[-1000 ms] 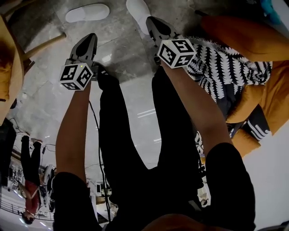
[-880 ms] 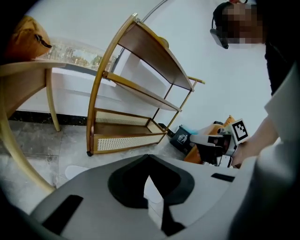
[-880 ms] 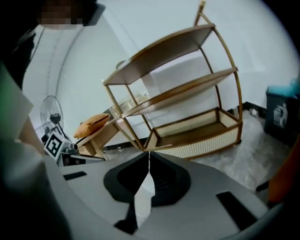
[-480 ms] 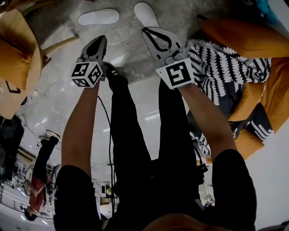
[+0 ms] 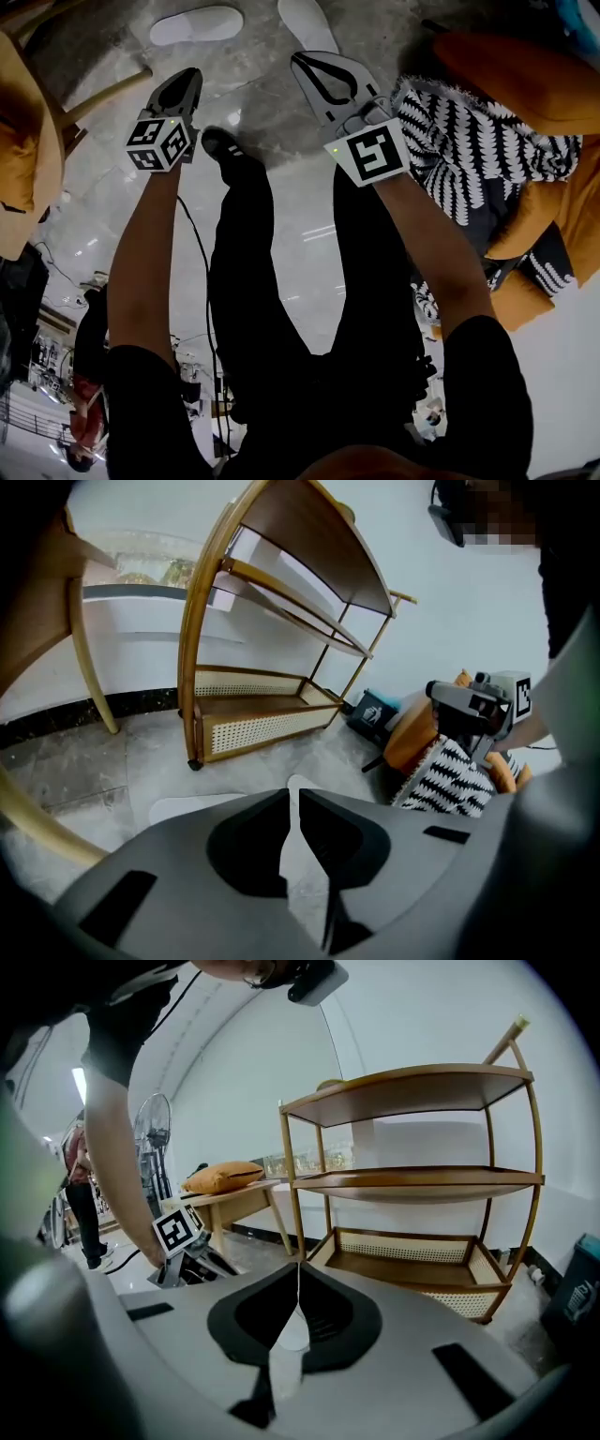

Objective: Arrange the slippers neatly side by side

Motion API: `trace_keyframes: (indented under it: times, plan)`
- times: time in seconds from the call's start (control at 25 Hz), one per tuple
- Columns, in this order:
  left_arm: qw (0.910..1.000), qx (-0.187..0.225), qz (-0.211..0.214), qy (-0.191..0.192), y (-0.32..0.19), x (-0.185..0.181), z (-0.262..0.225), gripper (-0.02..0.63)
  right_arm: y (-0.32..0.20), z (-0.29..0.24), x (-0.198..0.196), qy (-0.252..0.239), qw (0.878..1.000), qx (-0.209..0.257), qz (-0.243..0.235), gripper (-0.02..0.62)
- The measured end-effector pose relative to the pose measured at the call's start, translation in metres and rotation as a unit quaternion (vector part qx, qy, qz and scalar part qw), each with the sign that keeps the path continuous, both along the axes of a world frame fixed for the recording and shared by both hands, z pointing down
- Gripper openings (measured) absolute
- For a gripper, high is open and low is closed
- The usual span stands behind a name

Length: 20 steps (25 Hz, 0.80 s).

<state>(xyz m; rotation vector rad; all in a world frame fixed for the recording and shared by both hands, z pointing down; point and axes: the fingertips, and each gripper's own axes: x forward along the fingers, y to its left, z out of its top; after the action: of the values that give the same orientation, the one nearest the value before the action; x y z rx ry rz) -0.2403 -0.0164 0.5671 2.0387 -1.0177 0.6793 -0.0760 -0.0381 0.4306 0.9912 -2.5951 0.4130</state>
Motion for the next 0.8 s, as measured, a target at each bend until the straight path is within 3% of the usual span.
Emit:
trace_keyframes:
  times: [0.12, 0.4, 0.6, 0.8]
  plan:
    - [0.9992, 0.001, 0.02, -0.034, -0.013, -0.014, 0.042, 0.118, -0.004, 0.023, 0.012, 0.003, 1.0, -0.001, 0.014, 0.034]
    - [0.9948, -0.049, 0.057, -0.069, -0.041, -0.04, 0.135, 0.147, -0.012, 0.081, 0.027, 0.003, 0.999, 0.005, 0.032, 0.034]
    - [0.9825, -0.104, 0.113, -0.105, -0.043, -0.049, 0.189, 0.172, -0.023, 0.125, 0.032, 0.008, 0.999, -0.014, 0.033, 0.034]
    - [0.9779, -0.12, 0.116, -0.126, -0.044, -0.054, 0.221, 0.172, -0.029, 0.138, 0.03, 0.004, 1.0, 0.002, 0.017, 0.034]
